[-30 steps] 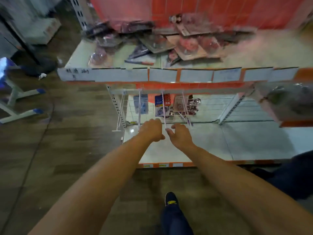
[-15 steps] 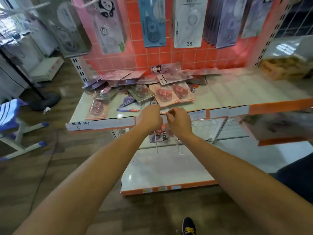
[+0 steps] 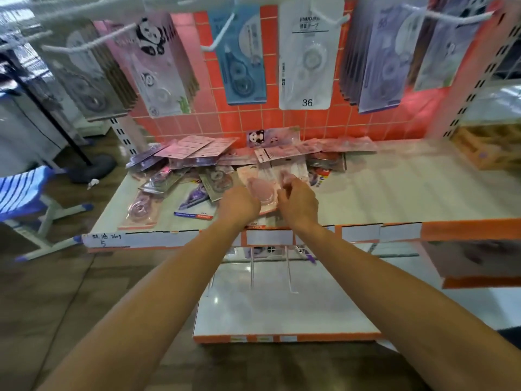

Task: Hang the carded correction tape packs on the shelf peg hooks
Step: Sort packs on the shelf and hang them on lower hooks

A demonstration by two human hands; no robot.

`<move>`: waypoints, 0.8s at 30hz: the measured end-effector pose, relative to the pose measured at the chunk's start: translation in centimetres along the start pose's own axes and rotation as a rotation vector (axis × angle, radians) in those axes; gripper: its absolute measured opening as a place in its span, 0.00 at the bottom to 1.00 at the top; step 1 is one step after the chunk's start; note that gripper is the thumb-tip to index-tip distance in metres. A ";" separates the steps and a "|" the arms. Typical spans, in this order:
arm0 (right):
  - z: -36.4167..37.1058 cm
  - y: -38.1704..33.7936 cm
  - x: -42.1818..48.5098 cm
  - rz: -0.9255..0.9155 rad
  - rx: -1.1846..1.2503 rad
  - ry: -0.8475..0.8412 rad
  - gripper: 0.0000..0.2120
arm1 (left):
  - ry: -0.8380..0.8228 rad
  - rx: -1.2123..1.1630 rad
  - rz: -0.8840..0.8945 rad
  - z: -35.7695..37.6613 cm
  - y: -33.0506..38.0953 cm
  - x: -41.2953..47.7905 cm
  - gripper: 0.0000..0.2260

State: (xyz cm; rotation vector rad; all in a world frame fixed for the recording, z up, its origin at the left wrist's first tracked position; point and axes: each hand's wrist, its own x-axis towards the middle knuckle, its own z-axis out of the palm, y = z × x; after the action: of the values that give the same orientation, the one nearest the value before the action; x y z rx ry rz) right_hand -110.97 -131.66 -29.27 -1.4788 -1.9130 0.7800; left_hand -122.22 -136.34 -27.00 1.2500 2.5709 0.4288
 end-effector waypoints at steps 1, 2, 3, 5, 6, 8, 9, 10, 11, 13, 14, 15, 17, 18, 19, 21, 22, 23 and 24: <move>0.0 0.1 0.2 0.002 0.007 0.002 0.08 | -0.005 -0.013 -0.012 0.2 0.1 0.2 0.15; 0.0 0.2 0.4 0.000 0.015 0.002 0.08 | -0.007 -0.039 -0.023 0.3 0.1 0.4 0.15; 0.0 0.4 0.7 -0.001 0.027 0.001 0.07 | -0.008 -0.074 -0.035 0.3 0.0 0.5 0.14; -0.2 0.6 1.0 -0.002 0.052 -0.014 0.07 | -0.011 -0.163 -0.054 0.3 -0.2 0.6 0.15; -0.3 0.7 1.2 -0.007 0.066 -0.025 0.07 | -0.009 -0.223 -0.076 0.3 -0.3 0.7 0.15; -0.6 0.8 1.4 0.001 0.098 -0.050 0.08 | -0.019 -0.356 -0.142 0.1 -0.4 0.6 0.15; -0.7 0.8 1.4 0.022 0.120 -0.061 0.08 | -0.037 -0.420 -0.171 0.2 -0.6 0.6 0.14; -1.0 0.7 1.3 0.047 0.146 -0.068 0.09 | -0.065 -0.491 -0.195 0.1 -0.7 0.4 0.12; -1.2 0.6 1.1 0.074 0.176 -0.073 0.09 | -0.098 -0.570 -0.222 0.1 -0.7 0.3 0.09; -1.7 0.5 0.6 0.148 0.275 -0.076 0.10 | -0.162 -0.750 -0.283 -0.1 -0.7 -0.3 0.04; -1.9 0.5 0.4 0.201 0.343 -0.075 0.11 | -0.190 -0.834 -0.305 -0.4 -0.6 -0.9 0.04; -2.0 0.6 0.2 0.262 0.414 -0.072 0.11 | -0.219 -0.913 -0.320 -0.7 -0.4 -1.6 0.05; -2.3 0.8 -0.3 0.368 0.546 -0.076 0.08 | -0.291 -1.040 -0.341 -1.3 -0.1 -3.0 0.06; -2.4 0.9 -0.5 0.403 0.592 -0.081 0.06 | -0.323 -1.081 -0.347 -1.6 -0.1 -3.5 0.07; -2.6 0.9 -0.8 0.426 0.619 -0.086 0.05 | -0.345 -1.104 -0.350 -1.7 -0.1 -4.0 0.07; -2.8 0.8 -1.6 0.432 0.609 -0.086 0.07 | -0.382 -1.110 -0.330 -2.0 -0.4 -4.9 0.06; -3.0 0.6 -2.0 0.427 0.595 -0.078 0.09 | -0.408 -1.107 -0.307 -2.2 -0.6 -5.4 0.05; -3.3 0.4 -2.5 0.421 0.583 -0.070 0.11 | -0.439 -1.098 -0.275 -2.3 -0.8 -6.0 0.04; -3.5 0.3 -2.9 0.415 0.582 -0.064 0.12 | -0.472 -1.078 -0.240 -2.5 -1.0 -6.7 0.05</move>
State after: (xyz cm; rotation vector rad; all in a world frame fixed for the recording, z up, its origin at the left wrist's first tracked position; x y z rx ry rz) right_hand -107.57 -134.07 -27.49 -1.4823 -1.2580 1.4395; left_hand -119.77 -142.61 -24.44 0.5326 1.6065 1.0956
